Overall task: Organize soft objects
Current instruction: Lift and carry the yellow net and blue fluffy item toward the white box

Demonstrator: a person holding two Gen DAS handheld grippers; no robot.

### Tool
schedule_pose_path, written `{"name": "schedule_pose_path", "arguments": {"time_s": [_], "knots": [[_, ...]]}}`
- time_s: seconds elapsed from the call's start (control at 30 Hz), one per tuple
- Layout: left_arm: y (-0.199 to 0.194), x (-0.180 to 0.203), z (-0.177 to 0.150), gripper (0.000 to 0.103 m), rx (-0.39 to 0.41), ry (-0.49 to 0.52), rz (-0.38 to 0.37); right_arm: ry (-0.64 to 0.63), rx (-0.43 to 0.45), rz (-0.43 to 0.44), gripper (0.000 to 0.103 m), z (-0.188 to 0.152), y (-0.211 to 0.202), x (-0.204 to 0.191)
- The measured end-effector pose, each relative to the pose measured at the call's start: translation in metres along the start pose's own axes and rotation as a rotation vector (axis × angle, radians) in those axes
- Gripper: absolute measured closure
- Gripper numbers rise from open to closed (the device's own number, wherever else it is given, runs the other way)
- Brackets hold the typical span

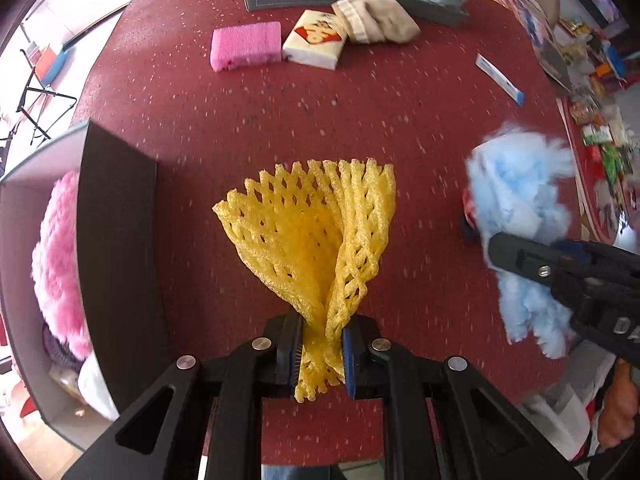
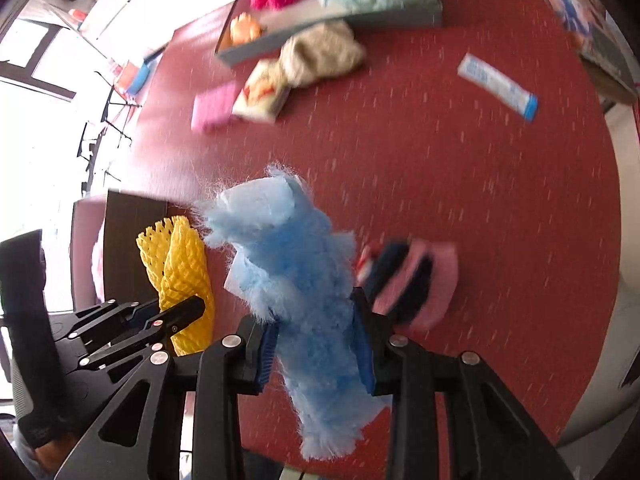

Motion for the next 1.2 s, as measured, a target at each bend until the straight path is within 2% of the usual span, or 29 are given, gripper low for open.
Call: {"name": "schedule_pose_path", "arguments": {"time_s": [0.17, 0.23, 0.53, 0.9, 1.2], "knots": [[-0.006, 0.005, -0.03, 0.086, -0.012, 0.063, -0.014, 0.018, -0.042, -0.038, 0.066, -0.035, 0.004, -0.003], [-0.009, 0.019, -0.045, 0.086, -0.016, 0.107, -0.012, 0.046, -0.045, -0.054, 0.066, -0.045, 0.004, -0.004], [-0.019, 0.007, -0.07, 0.086, -0.028, 0.286, -0.061, 0.181, -0.013, -0.104, 0.065, -0.079, 0.009, -0.025], [-0.044, -0.017, -0.093, 0.086, 0.015, 0.364, -0.093, 0.212, -0.001, -0.133, 0.065, -0.101, 0.005, -0.066], [-0.058, -0.011, -0.097, 0.086, 0.048, 0.443, -0.096, 0.247, 0.012, -0.166, 0.065, -0.102, -0.003, -0.065]]}}
Point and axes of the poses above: each gripper's, at about its wrist camera, not at the fingertips, and y roughly the way its jaws point, x to its right, z to its top, the point moved 1 cm from there along y, roughly the way its jaws point, and after that the axes turned 5 degrees about y, right-handed, at the moved point
